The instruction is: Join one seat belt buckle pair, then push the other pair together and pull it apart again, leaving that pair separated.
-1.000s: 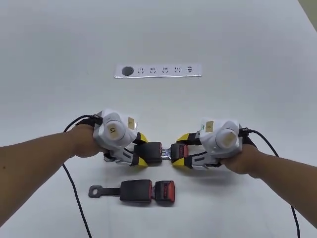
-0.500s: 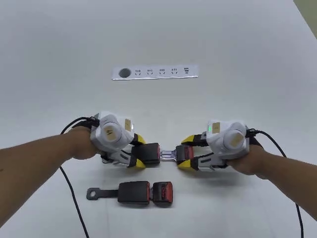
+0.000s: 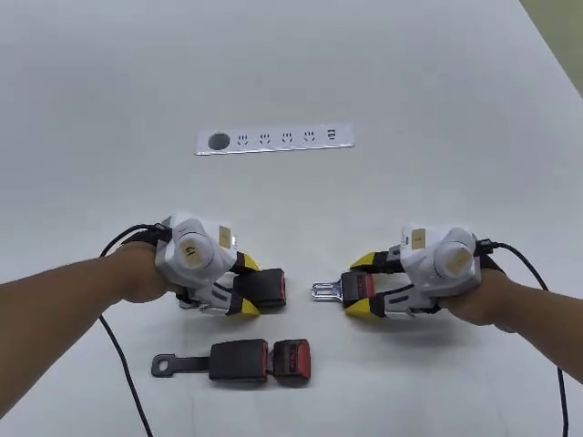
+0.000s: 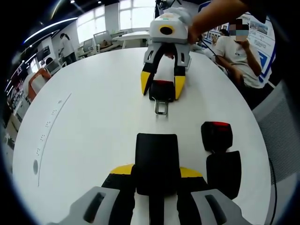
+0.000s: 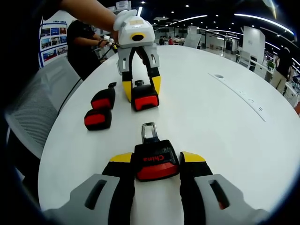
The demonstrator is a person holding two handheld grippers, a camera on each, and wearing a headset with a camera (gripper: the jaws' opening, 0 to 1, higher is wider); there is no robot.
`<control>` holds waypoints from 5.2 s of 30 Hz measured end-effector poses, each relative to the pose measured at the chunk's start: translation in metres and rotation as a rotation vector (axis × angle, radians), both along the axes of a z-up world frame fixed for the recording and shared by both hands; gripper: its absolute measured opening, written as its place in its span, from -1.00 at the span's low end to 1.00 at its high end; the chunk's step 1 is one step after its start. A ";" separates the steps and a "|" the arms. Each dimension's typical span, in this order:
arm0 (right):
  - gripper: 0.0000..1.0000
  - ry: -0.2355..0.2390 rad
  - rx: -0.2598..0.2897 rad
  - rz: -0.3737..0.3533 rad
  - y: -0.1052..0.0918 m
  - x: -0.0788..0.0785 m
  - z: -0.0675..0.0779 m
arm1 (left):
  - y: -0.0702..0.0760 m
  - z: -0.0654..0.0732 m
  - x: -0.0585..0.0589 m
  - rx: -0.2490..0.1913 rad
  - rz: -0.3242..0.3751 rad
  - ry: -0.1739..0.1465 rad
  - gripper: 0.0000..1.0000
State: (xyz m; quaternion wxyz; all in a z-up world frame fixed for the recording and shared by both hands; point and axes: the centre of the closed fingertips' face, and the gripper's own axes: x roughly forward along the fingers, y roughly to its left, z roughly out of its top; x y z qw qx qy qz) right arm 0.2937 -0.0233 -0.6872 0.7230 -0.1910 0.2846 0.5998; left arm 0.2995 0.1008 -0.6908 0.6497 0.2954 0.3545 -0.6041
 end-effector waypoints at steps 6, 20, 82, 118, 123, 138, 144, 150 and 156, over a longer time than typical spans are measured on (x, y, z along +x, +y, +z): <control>-0.30 -0.002 -0.006 -0.006 -0.012 0.004 -0.003 | -0.001 0.001 -0.001 0.000 0.000 0.000 -0.32; -0.29 -0.001 -0.015 -0.033 -0.035 0.002 -0.005 | 0.000 0.001 -0.001 0.005 -0.014 0.002 -0.31; 0.49 -0.165 0.028 -0.622 -0.075 0.019 0.040 | 0.009 0.042 -0.006 -0.090 0.305 -0.002 0.74; 0.89 -0.250 0.189 -0.834 -0.040 -0.063 0.104 | 0.096 0.110 -0.088 -0.398 0.844 -0.105 1.00; 0.99 -0.243 0.205 -0.805 -0.032 -0.080 0.112 | 0.112 0.117 -0.105 -0.423 0.865 -0.132 1.00; 0.99 -0.256 0.207 -0.814 -0.031 -0.120 0.117 | 0.151 0.127 -0.147 -0.441 0.908 -0.172 1.00; 0.99 -0.277 0.187 -0.784 -0.025 -0.136 0.119 | 0.158 0.128 -0.153 -0.449 0.903 -0.179 1.00; 0.99 -0.294 0.178 -0.783 -0.026 -0.139 0.120 | 0.159 0.133 -0.154 -0.462 0.897 -0.195 1.00; 0.99 -0.297 0.185 -0.811 -0.032 -0.147 0.123 | 0.155 0.134 -0.158 -0.474 0.886 -0.199 1.00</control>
